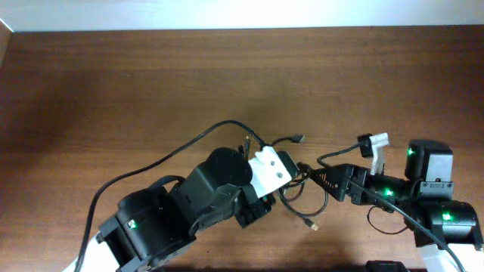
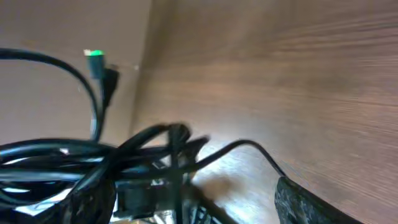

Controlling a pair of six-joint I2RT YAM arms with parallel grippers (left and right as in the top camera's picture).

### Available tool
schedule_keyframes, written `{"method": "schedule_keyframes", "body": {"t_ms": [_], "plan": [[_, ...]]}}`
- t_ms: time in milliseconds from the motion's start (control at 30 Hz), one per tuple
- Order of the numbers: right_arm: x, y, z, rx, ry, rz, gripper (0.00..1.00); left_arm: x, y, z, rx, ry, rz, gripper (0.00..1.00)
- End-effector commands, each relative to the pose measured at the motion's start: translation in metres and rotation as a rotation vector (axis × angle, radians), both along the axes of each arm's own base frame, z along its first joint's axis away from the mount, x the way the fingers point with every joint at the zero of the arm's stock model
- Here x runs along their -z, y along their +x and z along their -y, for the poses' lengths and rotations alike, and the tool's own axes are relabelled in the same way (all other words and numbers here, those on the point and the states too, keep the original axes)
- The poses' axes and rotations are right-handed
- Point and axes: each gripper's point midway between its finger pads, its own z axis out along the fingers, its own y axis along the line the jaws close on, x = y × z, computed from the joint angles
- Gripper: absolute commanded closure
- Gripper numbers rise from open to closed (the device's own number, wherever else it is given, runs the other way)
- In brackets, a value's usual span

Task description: Untangle cables

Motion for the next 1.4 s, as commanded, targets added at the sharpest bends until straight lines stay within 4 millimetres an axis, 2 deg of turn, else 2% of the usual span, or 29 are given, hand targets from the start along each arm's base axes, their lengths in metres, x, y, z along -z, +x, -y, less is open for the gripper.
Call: {"method": "schedule_keyframes", "body": {"t_ms": [0,200,233,367,433,500,533,567,667,800,900,967,1000,1100,1200,1267,1367], "plan": [[-0.012,-0.006,-0.008,-0.06,0.068,0.024,0.2,0.005,-0.003,0.014,0.079,0.013,-0.013,1.0],[-0.013,-0.005,-0.008,-0.06,0.067,0.032,0.21,0.013,0.001,0.02,0.079,0.028,-0.025,1.0],[-0.012,-0.005,-0.008,-0.06,0.066,0.032,0.25,0.012,0.001,0.02,0.079,0.027,-0.024,1.0],[-0.012,-0.004,-0.007,-0.057,0.062,0.035,0.27,-0.012,0.011,0.035,0.031,-0.112,-0.014,1.0],[-0.002,0.0,-0.001,-0.014,0.009,0.014,0.27,-0.014,0.007,0.038,0.057,-0.128,-0.024,1.0],[0.003,0.003,0.004,0.014,-0.027,0.007,0.37,-0.015,0.004,0.039,0.068,-0.133,-0.028,1.0],[0.005,0.004,0.006,0.026,-0.043,0.006,0.45,-0.018,0.003,0.037,0.068,-0.14,-0.023,1.0],[0.011,0.008,0.011,0.068,-0.069,-0.02,0.53,-0.022,0.001,0.034,0.068,-0.148,-0.016,1.0],[0.03,0.011,0.028,0.189,-0.151,-0.121,0.56,-0.039,-0.009,0.019,0.071,-0.185,0.013,1.0],[0.032,0.011,0.03,0.203,-0.166,-0.13,0.75,-0.054,-0.018,0.004,0.063,-0.222,0.049,1.0],[0.039,0.011,0.038,0.235,-0.21,-0.149,0.76,-0.065,-0.021,-0.006,0.047,-0.247,0.082,1.0],[0.045,0.01,0.043,0.257,-0.242,-0.165,0.76,-0.075,-0.019,-0.02,-0.003,-0.261,0.127,1.0],[0.053,0.009,0.052,0.316,-0.276,-0.216,0.76,-0.082,-0.017,-0.03,-0.035,-0.272,0.158,1.0],[0.061,0.01,0.056,0.341,-0.289,-0.271,0.76,-0.091,-0.013,-0.046,-0.1,-0.281,0.205,1.0],[0.073,0.012,0.056,0.332,-0.297,-0.334,0.77,-0.093,-0.014,-0.049,-0.109,-0.286,0.213,1.0],[0.08,0.013,0.056,0.326,-0.302,-0.371,0.81,-0.093,-0.012,-0.05,-0.119,-0.283,0.218,1.0],[0.082,0.012,0.056,0.324,-0.304,-0.386,0.81,-0.091,-0.01,-0.053,-0.137,-0.272,0.222,1.0]]}}
